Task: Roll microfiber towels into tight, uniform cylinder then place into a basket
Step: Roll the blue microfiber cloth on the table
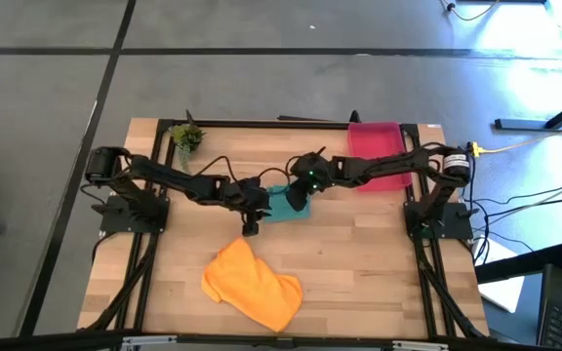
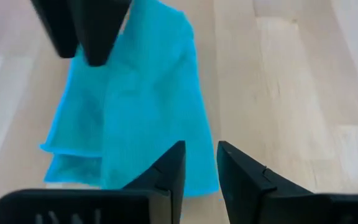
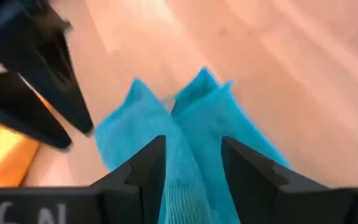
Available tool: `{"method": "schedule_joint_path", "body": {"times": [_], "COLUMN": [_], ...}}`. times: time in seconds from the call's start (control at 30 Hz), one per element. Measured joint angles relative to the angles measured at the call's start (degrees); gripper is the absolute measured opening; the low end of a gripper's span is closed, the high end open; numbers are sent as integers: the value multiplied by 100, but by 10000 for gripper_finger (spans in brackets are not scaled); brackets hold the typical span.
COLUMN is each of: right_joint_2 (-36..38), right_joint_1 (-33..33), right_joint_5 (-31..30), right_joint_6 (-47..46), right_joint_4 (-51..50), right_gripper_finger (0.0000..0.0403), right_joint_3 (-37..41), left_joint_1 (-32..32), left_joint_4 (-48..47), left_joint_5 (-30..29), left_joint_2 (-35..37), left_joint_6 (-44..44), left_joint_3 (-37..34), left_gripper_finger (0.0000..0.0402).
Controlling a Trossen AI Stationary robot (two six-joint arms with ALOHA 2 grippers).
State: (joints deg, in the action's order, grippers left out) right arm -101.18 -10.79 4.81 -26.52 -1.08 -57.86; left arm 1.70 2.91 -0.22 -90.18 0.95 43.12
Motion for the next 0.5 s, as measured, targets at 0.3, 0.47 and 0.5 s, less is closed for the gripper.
{"method": "schedule_joint_path", "body": {"times": [0.3, 0.47, 0.5], "right_joint_2": [760, 914, 894], "right_joint_1": [296, 788, 891], "right_joint_5": [-243, -232, -233], "right_joint_6": [1417, 2377, 2522], "right_joint_4": [-485, -1147, -1214], "right_gripper_finger": [156, 156, 156], "right_joint_3": [-9, -7, -7], "left_joint_1": [124, 284, 309], "left_joint_4": [298, 467, 429], "left_joint_5": [-524, -524, -525], "left_joint_2": [-386, -584, -611], "left_joint_6": [-6, -15, -16], "left_joint_3": [1, 7, 0], "left_gripper_finger": [82, 82, 82]}}
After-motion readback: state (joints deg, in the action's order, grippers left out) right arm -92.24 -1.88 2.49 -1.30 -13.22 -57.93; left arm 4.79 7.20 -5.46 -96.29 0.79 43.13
